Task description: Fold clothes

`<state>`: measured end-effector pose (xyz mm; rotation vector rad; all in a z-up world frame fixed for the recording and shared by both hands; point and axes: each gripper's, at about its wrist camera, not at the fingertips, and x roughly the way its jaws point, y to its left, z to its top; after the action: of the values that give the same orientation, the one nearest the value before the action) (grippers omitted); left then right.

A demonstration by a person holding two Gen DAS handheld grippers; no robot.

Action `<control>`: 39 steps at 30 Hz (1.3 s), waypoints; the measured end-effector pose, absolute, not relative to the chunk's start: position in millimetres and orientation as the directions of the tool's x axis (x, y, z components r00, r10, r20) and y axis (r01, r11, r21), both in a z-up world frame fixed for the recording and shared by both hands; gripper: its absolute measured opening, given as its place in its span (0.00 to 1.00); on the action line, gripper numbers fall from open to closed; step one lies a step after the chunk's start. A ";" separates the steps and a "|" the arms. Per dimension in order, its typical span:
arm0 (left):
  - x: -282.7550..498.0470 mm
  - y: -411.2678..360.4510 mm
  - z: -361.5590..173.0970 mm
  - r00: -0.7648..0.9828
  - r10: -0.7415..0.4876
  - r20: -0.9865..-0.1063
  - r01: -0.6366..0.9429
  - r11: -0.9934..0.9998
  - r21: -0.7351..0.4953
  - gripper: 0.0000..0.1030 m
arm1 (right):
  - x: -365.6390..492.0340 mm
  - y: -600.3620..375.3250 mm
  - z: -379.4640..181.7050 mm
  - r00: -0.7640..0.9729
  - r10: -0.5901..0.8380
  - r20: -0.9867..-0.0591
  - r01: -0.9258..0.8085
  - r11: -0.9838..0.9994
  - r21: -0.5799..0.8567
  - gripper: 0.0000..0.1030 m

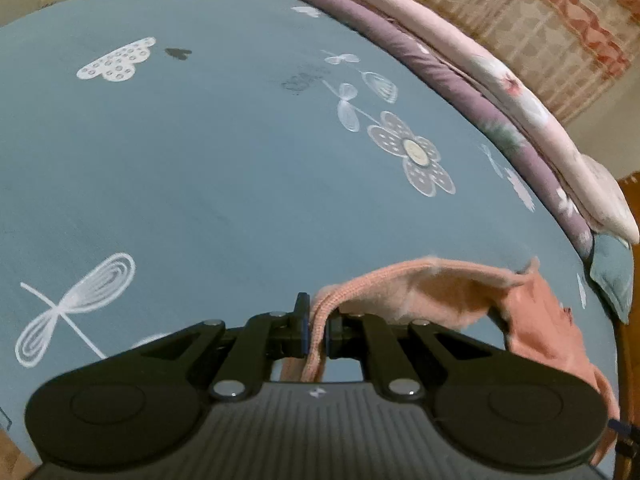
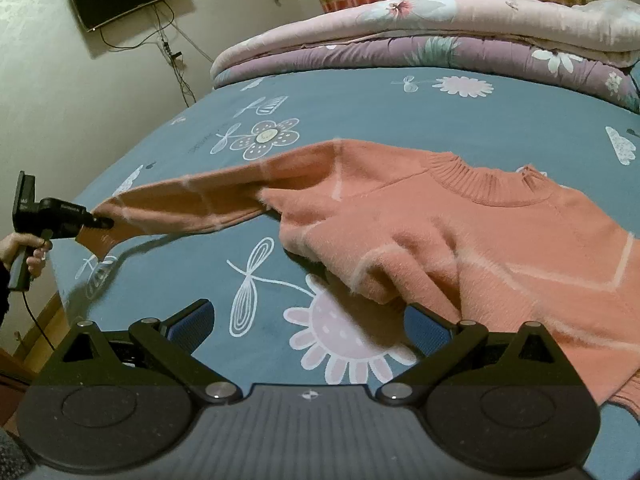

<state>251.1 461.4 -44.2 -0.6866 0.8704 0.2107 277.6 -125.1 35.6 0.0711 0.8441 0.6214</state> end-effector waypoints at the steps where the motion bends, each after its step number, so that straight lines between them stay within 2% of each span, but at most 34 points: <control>1: 255.0 465.8 -45.8 0.634 -0.096 -0.767 -0.449 0.763 -0.466 0.06 | 277.8 -125.2 35.9 0.501 0.539 -0.678 -0.485 0.823 0.296 1.00; 8: 286.7 493.9 -59.3 0.598 -0.067 -0.799 -0.523 0.723 -0.452 0.08 | 277.9 -128.5 37.8 0.507 0.508 -0.696 -0.474 0.839 0.268 1.00; 14: 303.6 515.0 -60.0 0.598 -0.005 -0.802 -0.590 0.674 -0.445 0.16 | 279.0 -131.2 36.2 0.507 0.493 -0.707 -0.462 0.848 0.260 1.00; 20: 293.7 536.0 -36.0 0.600 0.106 -0.793 -0.648 0.646 -0.404 0.13 | 281.2 -128.5 33.4 0.499 0.502 -0.707 -0.466 0.843 0.269 1.00; 22: 284.0 537.2 -31.3 0.620 0.096 -0.779 -0.640 0.636 -0.431 0.17 | 282.4 -126.9 32.6 0.497 0.507 -0.704 -0.469 0.840 0.274 1.00; 24: 273.7 530.7 -30.4 0.646 0.064 -0.761 -0.617 0.631 -0.471 0.31 | 283.9 -125.0 31.8 0.494 0.513 -0.702 -0.471 0.837 0.280 1.00; 26: 263.2 519.3 -33.6 0.674 0.013 -0.739 -0.584 0.622 -0.522 0.37 | 285.3 -122.8 31.3 0.491 0.519 -0.700 -0.474 0.833 0.285 1.00; 29: 250.2 495.1 -48.8 0.709 -0.090 -0.700 -0.529 0.588 -0.612 0.43 | 286.7 -119.9 30.7 0.487 0.521 -0.701 -0.476 0.831 0.287 1.00; 32: 242.6 477.1 -76.0 0.704 -0.147 -0.695 -0.546 0.514 -0.662 0.47 | 287.3 -118.4 29.8 0.486 0.521 -0.702 -0.475 0.832 0.288 1.00; 34: 236.9 468.9 -94.7 0.710 -0.152 -0.688 -0.567 0.457 -0.685 0.48 | 286.7 -118.9 29.5 0.485 0.518 -0.705 -0.471 0.834 0.289 1.00; 36: 229.2 468.5 -103.9 0.766 -0.132 -0.629 -0.542 0.394 -0.742 0.56 | 285.6 -120.1 29.2 0.483 0.516 -0.708 -0.466 0.836 0.291 1.00; 39: 227.1 472.8 -112.9 0.813 -0.103 -0.573 -0.515 0.330 -0.791 0.57 | 283.7 -122.6 29.0 0.483 0.511 -0.711 -0.457 0.840 0.293 1.00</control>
<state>227.1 472.8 -112.9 -1.2221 0.5959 0.2909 283.7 -122.6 29.0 0.0666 0.8882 0.5903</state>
